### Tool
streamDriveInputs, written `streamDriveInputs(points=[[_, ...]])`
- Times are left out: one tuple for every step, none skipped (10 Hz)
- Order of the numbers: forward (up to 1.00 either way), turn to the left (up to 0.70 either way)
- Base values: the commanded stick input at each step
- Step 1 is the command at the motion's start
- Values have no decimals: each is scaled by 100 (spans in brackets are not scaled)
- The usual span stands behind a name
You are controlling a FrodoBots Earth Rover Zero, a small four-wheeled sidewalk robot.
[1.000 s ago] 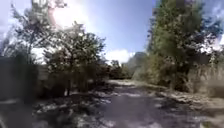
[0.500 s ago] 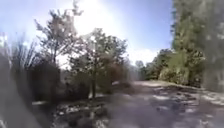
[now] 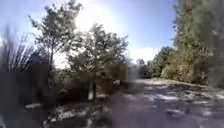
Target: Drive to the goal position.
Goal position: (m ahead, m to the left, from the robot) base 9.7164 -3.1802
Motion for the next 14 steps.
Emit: streamDriveInputs(points=[[30,-63],[30,-47],[30,-49],[30,-64],[30,-75],[30,-75],[30,-75],[30,-75],[30,-75],[30,-57],[30,0],[30,0],[30,0],[30,0]])
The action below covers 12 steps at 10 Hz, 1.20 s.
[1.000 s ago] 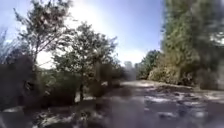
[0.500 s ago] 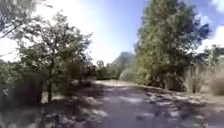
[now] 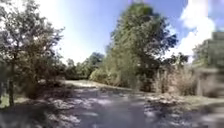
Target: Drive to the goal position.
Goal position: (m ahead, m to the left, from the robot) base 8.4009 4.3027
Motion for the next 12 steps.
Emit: streamDriveInputs(points=[[30,0],[30,0],[30,0],[30,0],[30,0],[30,32],[30,63],[30,42],[30,21],[30,0],[30,0],[30,0]])
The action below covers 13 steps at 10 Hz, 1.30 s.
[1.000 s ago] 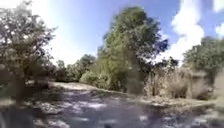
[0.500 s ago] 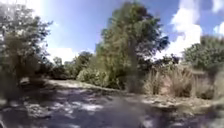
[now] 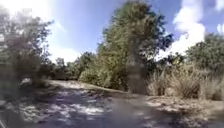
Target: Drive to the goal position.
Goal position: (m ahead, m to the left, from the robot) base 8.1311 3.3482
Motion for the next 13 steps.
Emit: streamDriveInputs(points=[[30,0],[30,0],[30,0],[30,0],[30,0],[30,0],[30,0],[30,0],[30,0],[30,0],[30,0],[30,28],[30,61]])
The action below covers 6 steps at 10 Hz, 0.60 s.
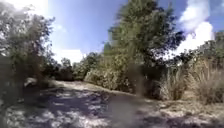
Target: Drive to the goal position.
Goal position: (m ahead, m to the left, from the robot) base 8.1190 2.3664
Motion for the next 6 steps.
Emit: streamDriveInputs(points=[[30,38],[30,0],[30,0],[30,0],[30,0],[30,0]])
